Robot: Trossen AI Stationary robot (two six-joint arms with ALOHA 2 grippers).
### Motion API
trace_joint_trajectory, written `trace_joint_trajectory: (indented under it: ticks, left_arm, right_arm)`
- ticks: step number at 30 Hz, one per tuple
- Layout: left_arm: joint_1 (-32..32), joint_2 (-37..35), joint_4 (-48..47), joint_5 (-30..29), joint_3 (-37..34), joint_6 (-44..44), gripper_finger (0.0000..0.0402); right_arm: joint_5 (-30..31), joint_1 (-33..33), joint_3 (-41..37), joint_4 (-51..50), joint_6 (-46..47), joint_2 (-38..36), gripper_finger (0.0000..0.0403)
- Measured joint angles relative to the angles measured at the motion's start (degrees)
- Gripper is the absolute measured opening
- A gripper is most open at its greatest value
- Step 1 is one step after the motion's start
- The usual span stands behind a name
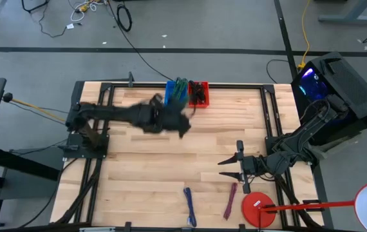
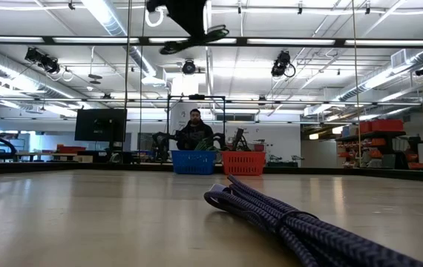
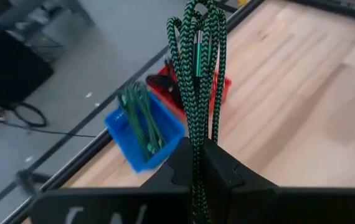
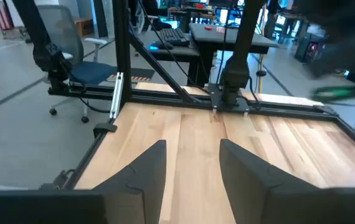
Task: Pick & Place USB Port
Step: Put the green charger cable into the blue bin
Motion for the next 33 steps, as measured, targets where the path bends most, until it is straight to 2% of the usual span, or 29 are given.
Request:
trace_joint_trajectory:
  ticks: [5,13,17,21,29,33]
  left_arm:
    - [8.5,-0.3,7.8,7.8,0.0,10.7,0.0014]
    - [20.5,-0.2,17.6,18.8,-1.2,20.2,0.0014]
    - [26.3,-0.4,22.2,24.9,-6.6,21.4,0.0014]
    - [30.3,-0.6,31.6,32.3,-14.7,22.1,0.0014]
    - [34.8,-0.6,49.7,39.8,-28.1,20.3,0.0014]
    - [36.2,-0.7,56.0,39.5,-33.0,18.1,0.0014]
  right_arm:
    - [0.0,0.0,0.0,0.0,-1.8,0.0,0.015]
    - [0.5,0.0,0.0,-1.2,-4.2,0.0,0.015]
    - [1.5,0.0,0.0,-2.9,-3.4,0.0,0.015]
    - [4.6,0.0,0.0,-7.5,0.3,0.0,0.015]
    - [8.9,0.0,0.0,-13.3,5.9,0.0,0.015]
    - [9.2,0.0,0.0,-13.4,6.1,0.0,0.015]
